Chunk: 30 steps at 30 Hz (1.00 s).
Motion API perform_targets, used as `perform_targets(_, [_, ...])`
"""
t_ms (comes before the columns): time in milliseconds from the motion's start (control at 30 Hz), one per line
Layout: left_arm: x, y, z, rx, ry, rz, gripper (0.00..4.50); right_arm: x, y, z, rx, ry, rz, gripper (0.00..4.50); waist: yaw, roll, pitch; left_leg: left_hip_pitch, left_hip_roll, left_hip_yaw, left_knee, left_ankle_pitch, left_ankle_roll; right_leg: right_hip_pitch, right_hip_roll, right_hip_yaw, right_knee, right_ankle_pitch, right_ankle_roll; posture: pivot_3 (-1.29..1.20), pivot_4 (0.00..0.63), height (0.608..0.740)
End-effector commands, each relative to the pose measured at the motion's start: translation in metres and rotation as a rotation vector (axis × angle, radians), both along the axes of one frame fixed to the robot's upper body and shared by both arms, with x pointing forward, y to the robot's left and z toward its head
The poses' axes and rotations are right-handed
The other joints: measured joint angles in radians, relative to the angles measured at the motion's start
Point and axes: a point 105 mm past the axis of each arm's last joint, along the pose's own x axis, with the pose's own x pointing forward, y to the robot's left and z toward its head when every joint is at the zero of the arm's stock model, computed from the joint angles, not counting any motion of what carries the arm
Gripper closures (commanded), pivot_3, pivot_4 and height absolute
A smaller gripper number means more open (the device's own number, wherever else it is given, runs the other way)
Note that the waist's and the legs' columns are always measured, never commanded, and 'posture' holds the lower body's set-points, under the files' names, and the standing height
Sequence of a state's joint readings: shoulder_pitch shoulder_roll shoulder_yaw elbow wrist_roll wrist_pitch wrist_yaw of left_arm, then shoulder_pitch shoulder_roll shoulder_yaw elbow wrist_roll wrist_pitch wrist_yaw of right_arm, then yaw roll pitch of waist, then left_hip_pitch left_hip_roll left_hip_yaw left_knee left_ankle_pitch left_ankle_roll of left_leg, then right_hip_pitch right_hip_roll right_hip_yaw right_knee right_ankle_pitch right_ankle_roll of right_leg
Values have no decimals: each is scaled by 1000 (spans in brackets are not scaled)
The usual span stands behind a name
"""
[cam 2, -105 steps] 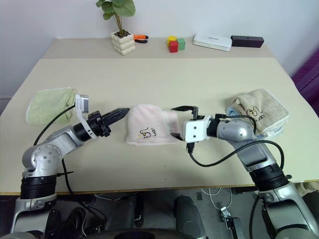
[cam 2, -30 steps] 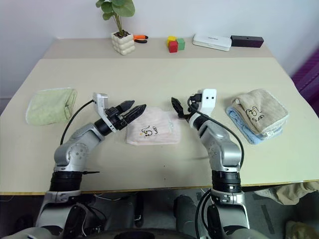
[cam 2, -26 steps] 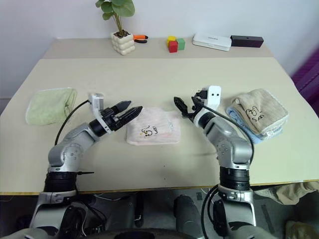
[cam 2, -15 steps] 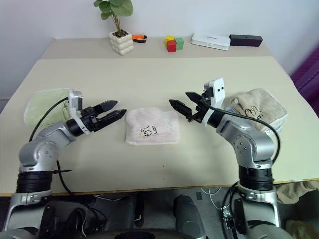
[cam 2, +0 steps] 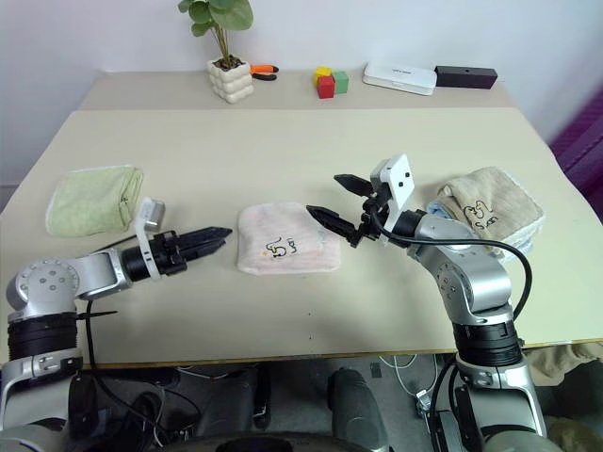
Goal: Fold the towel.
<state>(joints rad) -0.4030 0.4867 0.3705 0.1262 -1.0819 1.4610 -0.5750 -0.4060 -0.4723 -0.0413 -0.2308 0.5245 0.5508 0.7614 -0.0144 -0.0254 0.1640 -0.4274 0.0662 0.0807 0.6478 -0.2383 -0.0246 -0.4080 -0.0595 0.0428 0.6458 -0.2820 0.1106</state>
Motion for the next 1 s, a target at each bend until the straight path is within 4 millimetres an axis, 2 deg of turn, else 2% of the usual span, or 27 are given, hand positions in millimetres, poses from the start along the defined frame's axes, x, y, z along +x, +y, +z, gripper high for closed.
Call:
perform_targets(33, [3,3,1,-12,42,11,0,-4,1,14,4,-66,17,41,0,0,0,0,0,0,0,0,0,0,0,0,0,0,0,0,150,735])
perform_targets(133, [13,2,-1,-65,98,40,0,-22,-5,25,20,-104,107,41,4,0,0,0,-1,0,0,0,0,0,0,0,0,0,0,0,150,735])
perform_targets(233, [17,-3,-7,-46,123,44,0,-34,-12,21,-58,-122,172,41,5,0,0,0,-1,0,0,0,0,1,-1,0,0,0,0,0,150,735])
perform_targets(400, [20,-11,-13,-57,173,27,0,-33,-14,20,-84,-131,165,41,3,0,0,2,-2,-1,0,0,0,2,-1,0,0,0,-1,0,150,735])
perform_targets(567, [19,-24,-18,-56,191,-17,0,-43,-15,15,-111,-127,215,41,8,0,0,1,-3,-1,0,0,0,2,-3,0,0,0,-1,0,150,735])
perform_targets(1000, [22,-63,-32,-51,238,-123,0,-42,-13,14,-113,-140,203,41,28,0,-1,2,-4,-1,3,0,0,4,-4,0,-1,-2,-4,0,150,735])
